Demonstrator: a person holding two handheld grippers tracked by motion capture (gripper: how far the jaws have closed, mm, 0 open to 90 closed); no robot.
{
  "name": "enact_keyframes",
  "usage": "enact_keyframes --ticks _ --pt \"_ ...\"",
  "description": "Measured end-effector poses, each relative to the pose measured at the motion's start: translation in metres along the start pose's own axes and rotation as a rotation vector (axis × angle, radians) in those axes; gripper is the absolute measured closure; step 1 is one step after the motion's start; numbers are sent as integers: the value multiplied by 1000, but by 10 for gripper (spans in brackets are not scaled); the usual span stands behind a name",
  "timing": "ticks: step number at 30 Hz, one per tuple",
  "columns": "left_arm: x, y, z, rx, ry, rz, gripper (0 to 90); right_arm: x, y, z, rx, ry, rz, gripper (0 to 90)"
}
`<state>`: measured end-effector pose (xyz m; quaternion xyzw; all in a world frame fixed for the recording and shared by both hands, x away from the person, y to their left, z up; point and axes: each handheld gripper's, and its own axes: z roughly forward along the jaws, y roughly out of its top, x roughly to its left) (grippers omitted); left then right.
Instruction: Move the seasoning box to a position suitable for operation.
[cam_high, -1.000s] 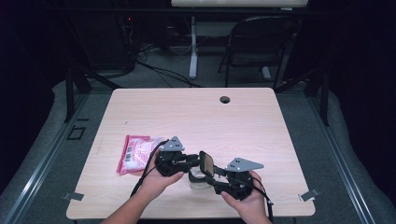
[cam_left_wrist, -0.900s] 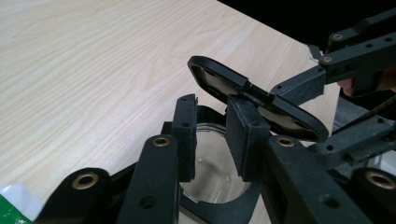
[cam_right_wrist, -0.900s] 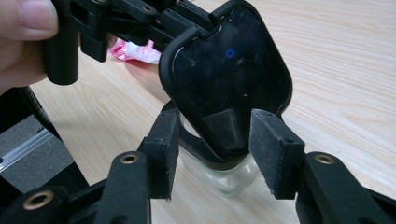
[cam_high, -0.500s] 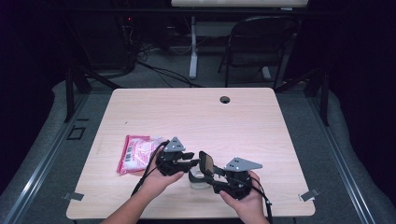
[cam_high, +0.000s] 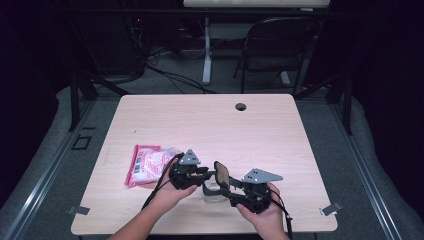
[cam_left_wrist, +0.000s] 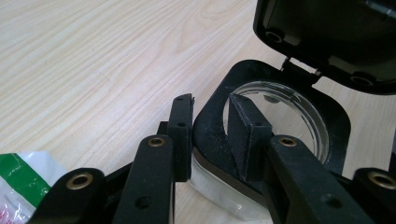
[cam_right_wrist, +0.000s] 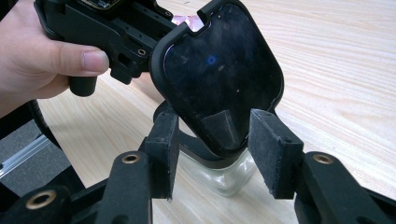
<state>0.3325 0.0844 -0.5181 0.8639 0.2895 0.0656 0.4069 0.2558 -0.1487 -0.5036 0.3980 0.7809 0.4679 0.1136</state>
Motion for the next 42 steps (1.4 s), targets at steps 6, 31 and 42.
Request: enact_keyframes --ticks 6,31,42 --pt "0 0 0 0 -2 2 717 -5 0 -7 3 -7 -20 534" --pt "1 0 1 -2 -6 -18 718 -20 -10 -5 60 -2 -23 516" --pt "1 -1 2 -8 -3 -20 718 -22 -12 -5 57 8 -3 664"
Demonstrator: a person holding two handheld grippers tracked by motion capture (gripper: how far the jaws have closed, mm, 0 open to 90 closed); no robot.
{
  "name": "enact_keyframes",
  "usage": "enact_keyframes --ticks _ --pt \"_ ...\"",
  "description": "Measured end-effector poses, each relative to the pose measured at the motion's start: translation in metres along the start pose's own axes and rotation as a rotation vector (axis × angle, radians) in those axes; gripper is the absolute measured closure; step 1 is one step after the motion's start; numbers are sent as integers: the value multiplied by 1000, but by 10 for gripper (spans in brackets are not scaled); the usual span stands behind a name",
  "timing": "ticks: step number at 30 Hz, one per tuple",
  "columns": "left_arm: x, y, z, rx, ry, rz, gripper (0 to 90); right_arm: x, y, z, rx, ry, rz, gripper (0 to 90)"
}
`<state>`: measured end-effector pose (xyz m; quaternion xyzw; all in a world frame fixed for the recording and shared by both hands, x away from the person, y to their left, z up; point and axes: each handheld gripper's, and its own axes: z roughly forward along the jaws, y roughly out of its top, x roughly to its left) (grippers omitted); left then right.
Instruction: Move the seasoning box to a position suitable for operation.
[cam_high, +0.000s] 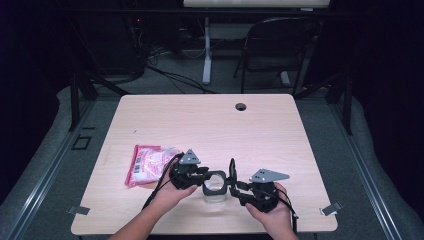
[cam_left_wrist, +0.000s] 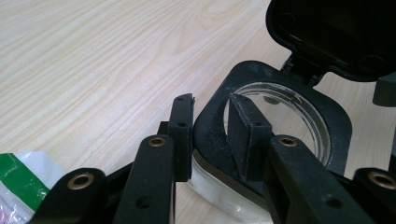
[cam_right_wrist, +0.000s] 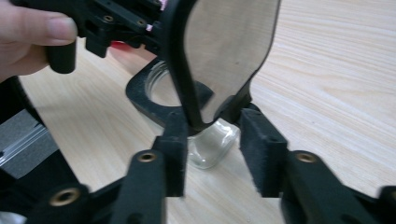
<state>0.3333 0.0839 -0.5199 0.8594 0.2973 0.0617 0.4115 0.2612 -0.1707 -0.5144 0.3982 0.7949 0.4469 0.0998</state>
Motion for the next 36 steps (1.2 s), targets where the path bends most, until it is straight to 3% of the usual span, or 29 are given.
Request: enact_keyframes --ticks 2,3,8,22,25,32,36 --pt "-1 0 0 -1 16 -1 718 0 0 0 -1 9 -3 693" --pt "0 0 0 -2 -1 -3 718 0 0 0 2 13 -2 701" --pt "0 -1 -1 -2 0 -6 716 1 1 0 -5 22 0 746" --pt "1 -6 -7 -20 -1 -35 696 -5 4 3 -21 0 15 788" --pt "0 -9 -9 -31 14 -42 689 -8 6 5 -38 -4 31 793" --pt "0 -15 -14 -51 -10 -73 675 -18 11 12 -59 7 78 812" --pt "-2 -20 -18 -68 16 -77 645 -21 15 18 -68 14 94 819"
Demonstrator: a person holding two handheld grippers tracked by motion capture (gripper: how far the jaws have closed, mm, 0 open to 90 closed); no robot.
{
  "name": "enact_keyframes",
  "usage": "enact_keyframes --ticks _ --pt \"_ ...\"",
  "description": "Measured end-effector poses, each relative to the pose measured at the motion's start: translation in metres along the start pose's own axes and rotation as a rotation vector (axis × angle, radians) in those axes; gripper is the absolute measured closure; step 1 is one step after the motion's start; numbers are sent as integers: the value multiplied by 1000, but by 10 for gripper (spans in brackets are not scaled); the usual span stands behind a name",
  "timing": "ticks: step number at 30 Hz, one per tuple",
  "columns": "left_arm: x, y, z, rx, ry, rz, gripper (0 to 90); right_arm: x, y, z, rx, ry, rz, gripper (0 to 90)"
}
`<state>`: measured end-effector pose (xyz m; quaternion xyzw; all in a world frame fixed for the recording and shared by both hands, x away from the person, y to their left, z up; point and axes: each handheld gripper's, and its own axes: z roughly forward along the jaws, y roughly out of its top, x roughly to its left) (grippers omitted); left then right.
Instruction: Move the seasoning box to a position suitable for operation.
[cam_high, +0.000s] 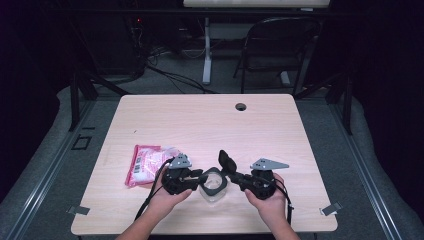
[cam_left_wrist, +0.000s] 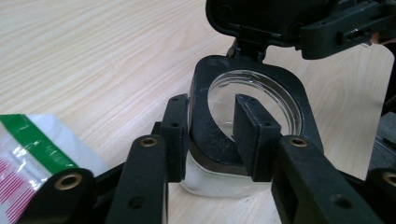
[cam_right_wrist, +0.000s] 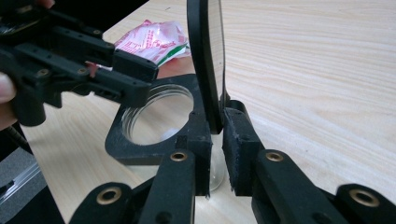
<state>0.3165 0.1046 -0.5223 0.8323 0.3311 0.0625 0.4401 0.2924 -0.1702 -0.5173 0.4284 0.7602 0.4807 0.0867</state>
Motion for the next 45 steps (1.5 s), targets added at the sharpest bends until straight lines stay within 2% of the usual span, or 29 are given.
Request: enact_keyframes --ticks 6,11,12,13,17,21,23,25,29,33,35,39,42,45 --pt "4 -3 -10 -25 11 -6 600 -3 3 6 2 7 6 819" --pt "9 -3 -18 -37 34 -19 595 -4 4 10 0 15 6 815" --pt "10 -3 -20 -45 54 -20 594 -4 5 10 3 15 3 813" --pt "12 -2 -22 -50 39 -26 594 -4 5 10 6 16 0 809" --pt "20 -2 -33 -69 41 -50 593 -5 6 12 10 21 1 762" --pt "31 1 -47 -103 71 -78 580 -4 6 14 28 31 -11 700" --pt "38 2 -54 -105 75 -95 560 -3 5 15 31 30 -21 666" --pt "44 2 -59 -110 100 -102 548 -3 5 15 37 23 -25 634" --pt "55 0 -70 -141 140 -122 517 -4 5 14 30 17 -26 604" --pt "63 -1 -77 -150 175 -131 498 -4 5 14 28 14 -23 588" --pt "64 -3 -77 -146 195 -126 482 -4 5 14 27 14 -26 580" --pt "64 -5 -67 -87 215 -102 447 -4 5 15 27 12 -32 575" --pt "61 -8 -57 -61 213 -88 443 -4 5 15 24 12 -29 570" --pt "59 -12 -47 -37 184 -95 490 -5 5 14 22 7 -25 569"
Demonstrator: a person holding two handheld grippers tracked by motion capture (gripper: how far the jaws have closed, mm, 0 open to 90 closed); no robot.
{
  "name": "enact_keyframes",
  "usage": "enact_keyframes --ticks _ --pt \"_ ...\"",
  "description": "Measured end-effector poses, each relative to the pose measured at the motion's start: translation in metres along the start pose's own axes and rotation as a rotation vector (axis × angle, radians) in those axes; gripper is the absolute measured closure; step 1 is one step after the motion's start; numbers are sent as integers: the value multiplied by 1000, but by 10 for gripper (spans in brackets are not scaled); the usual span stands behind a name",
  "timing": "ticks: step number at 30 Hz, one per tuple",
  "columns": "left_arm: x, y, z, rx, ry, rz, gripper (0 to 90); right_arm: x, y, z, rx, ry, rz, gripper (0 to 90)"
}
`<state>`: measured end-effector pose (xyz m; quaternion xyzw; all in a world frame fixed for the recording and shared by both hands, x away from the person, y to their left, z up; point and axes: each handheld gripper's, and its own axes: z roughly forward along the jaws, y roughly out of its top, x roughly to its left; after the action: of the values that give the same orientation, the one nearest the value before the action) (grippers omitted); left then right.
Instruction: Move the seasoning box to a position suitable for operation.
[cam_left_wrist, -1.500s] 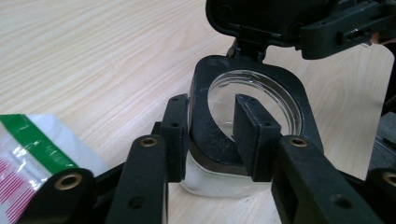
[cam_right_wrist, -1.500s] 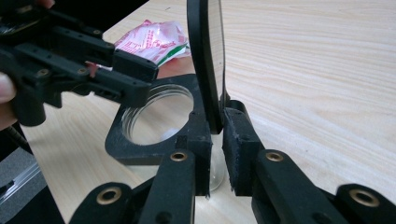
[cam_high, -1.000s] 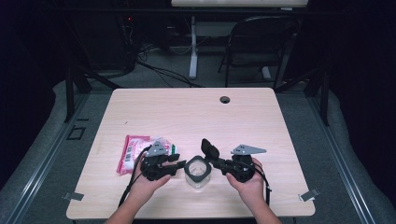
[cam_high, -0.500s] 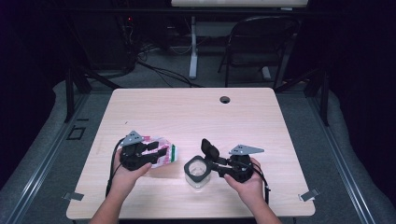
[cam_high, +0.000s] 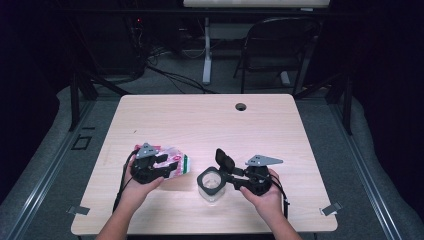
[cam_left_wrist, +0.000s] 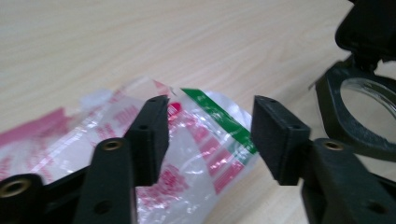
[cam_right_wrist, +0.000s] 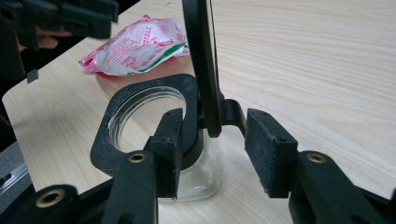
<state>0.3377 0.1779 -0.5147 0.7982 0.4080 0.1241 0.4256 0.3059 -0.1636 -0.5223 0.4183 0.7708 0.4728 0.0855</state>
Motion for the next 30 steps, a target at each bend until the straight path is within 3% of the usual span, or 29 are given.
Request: enact_keyframes --ticks 4,7,10,12,17,22,30 --pt "-7 -3 10 41 -20 23 436 -1 0 0 -2 1 3 565" --pt "-19 -4 16 54 -31 82 340 -1 0 0 -4 -1 5 563" --pt "-31 -6 24 68 31 128 311 -2 -1 0 -11 -3 7 559" --pt "-34 -9 28 82 50 142 315 -2 0 0 -2 -3 4 559" --pt "-32 -15 34 100 78 148 315 -1 0 0 4 -1 5 556" --pt "-29 -21 39 104 156 189 319 -2 -1 1 2 -1 6 556" --pt "-17 -28 42 115 211 183 323 -2 -2 1 3 -4 8 553"
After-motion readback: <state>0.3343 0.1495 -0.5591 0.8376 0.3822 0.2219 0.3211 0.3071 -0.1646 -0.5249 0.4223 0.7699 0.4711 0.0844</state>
